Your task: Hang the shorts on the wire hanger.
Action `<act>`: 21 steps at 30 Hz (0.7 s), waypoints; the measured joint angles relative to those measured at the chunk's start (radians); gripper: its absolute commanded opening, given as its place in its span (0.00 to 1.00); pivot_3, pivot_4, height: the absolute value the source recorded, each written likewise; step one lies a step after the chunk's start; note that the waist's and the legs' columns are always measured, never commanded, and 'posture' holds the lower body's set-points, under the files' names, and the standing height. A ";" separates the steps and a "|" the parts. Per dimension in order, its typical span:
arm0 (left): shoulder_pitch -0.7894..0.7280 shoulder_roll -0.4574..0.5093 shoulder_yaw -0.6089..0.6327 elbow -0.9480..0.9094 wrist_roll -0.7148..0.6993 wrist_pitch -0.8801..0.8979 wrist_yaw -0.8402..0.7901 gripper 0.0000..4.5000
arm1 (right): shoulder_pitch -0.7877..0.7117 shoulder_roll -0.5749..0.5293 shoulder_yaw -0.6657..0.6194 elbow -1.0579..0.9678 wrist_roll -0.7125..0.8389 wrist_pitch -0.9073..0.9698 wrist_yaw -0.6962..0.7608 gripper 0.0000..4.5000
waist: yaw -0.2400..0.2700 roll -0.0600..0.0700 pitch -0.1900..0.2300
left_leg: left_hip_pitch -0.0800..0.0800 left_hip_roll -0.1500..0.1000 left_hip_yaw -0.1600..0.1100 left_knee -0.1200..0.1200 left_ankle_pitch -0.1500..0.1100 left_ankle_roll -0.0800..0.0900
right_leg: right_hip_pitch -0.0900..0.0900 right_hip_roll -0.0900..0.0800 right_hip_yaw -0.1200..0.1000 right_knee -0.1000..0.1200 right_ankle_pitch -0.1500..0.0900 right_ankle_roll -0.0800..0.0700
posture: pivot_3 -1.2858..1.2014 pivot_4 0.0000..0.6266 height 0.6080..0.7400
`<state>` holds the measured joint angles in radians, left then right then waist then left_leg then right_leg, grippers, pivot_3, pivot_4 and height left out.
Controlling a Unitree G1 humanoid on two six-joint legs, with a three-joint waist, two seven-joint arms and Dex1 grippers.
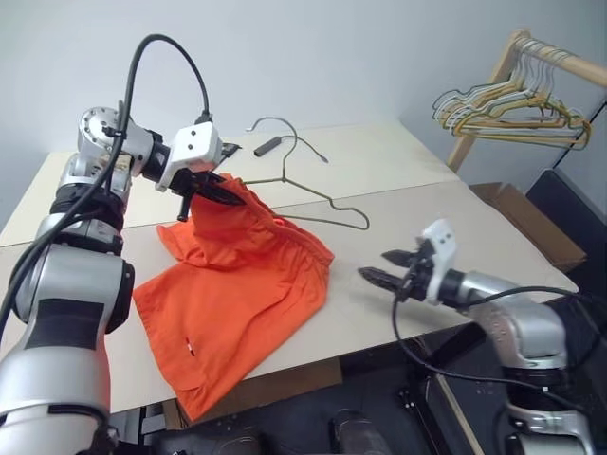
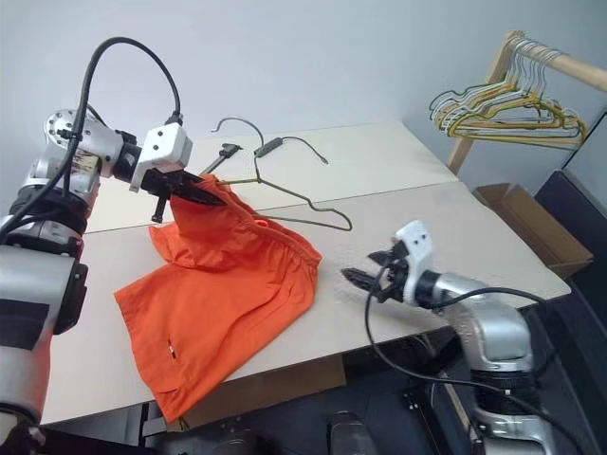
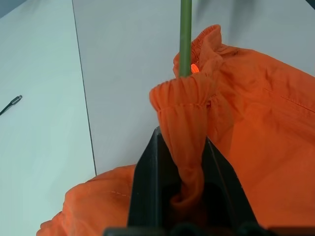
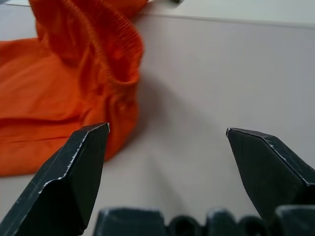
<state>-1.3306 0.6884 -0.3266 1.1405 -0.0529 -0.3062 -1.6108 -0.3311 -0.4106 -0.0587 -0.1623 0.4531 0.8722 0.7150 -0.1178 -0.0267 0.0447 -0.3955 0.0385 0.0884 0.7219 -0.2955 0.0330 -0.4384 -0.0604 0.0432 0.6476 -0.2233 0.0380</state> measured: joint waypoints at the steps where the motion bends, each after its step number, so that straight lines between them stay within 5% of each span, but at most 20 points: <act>1: 0.000 0.000 0.003 0.000 0.005 0.000 0.000 0.00 | -0.013 0.022 0.007 0.016 0.004 0.015 -0.009 0.99 | -0.002 0.000 0.000 | -0.001 0.000 0.000 0.000 0.000 0.000 | 0.000 0.000 0.000 0.000 0.000 0.000 | 0.48 0.00 1.00; 10: 0.000 0.006 0.030 0.000 0.013 -0.001 0.000 0.00 | -0.083 0.134 0.099 0.158 -0.008 0.002 -0.040 0.95 | -0.003 0.000 0.000 | -0.002 0.000 -0.001 0.001 0.000 0.000 | 0.000 0.000 -0.001 0.000 0.000 0.001 | 0.49 0.00 1.00; 13: 0.002 0.008 0.033 0.000 0.013 -0.001 0.000 0.00 | -0.090 0.156 0.119 0.201 -0.013 -0.022 -0.042 0.81 | -0.004 0.000 0.000 | -0.002 0.000 -0.001 0.001 0.000 0.000 | 0.000 0.000 -0.001 0.000 0.000 0.001 | 0.49 0.00 1.00; 21: 0.005 0.016 0.035 -0.001 0.013 -0.001 0.000 0.00 | -0.121 0.167 0.115 0.272 -0.019 -0.051 -0.067 0.19 | -0.004 0.000 0.000 | -0.002 0.000 -0.002 0.001 0.000 0.000 | 0.000 0.000 -0.001 0.000 0.001 0.001 | 0.49 0.00 1.00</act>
<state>-1.3259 0.7044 -0.2911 1.1399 -0.0403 -0.3070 -1.6108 -0.4525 -0.2432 0.0566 0.1095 0.4345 0.8216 0.6481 -0.1217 -0.0268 0.0447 -0.3973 0.0385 0.0865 0.7226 -0.2958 0.0335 -0.4387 -0.0609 0.0421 0.6479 -0.2227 0.0394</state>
